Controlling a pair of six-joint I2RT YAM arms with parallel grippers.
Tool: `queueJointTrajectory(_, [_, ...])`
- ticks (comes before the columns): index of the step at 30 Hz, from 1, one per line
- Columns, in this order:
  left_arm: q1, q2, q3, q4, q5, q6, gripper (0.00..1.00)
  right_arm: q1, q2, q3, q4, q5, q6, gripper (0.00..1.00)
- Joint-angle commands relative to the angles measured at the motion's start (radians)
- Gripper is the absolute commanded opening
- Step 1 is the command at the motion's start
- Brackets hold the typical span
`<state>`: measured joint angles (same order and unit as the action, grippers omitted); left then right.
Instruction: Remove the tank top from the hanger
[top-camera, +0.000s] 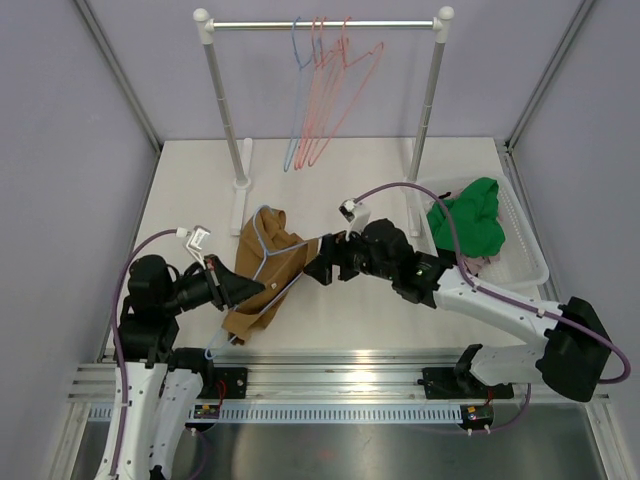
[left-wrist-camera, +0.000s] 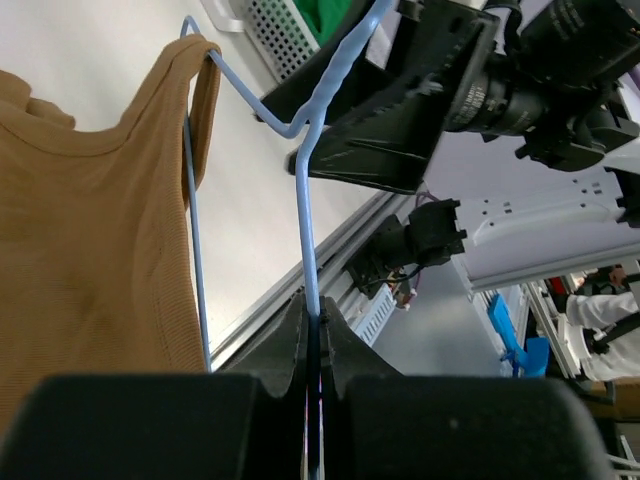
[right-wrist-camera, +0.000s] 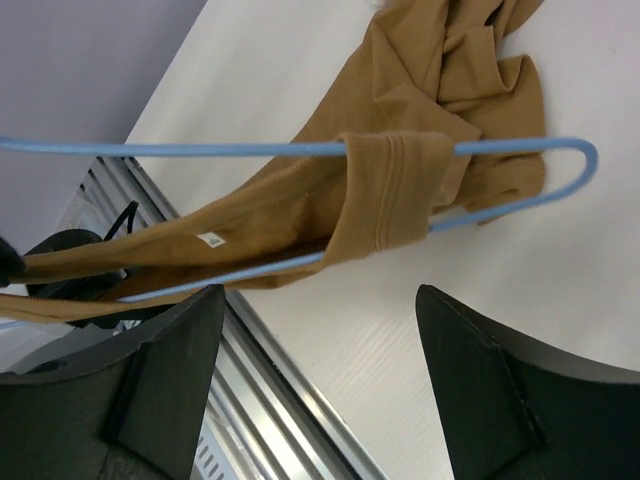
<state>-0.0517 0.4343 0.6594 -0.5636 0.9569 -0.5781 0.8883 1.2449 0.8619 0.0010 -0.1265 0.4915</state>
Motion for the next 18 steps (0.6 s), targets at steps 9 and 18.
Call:
queueJointTrajectory(9, [-0.007,-0.042,-0.049,0.226,0.134,-0.193,0.0,0.041,0.14,0.147,0.044,0.291,-0.136,0.58])
queueJointTrajectory(18, [-0.007,-0.039,-0.044,0.188,0.132,-0.161,0.0,0.04,0.177,0.172,0.005,0.407,-0.157,0.0])
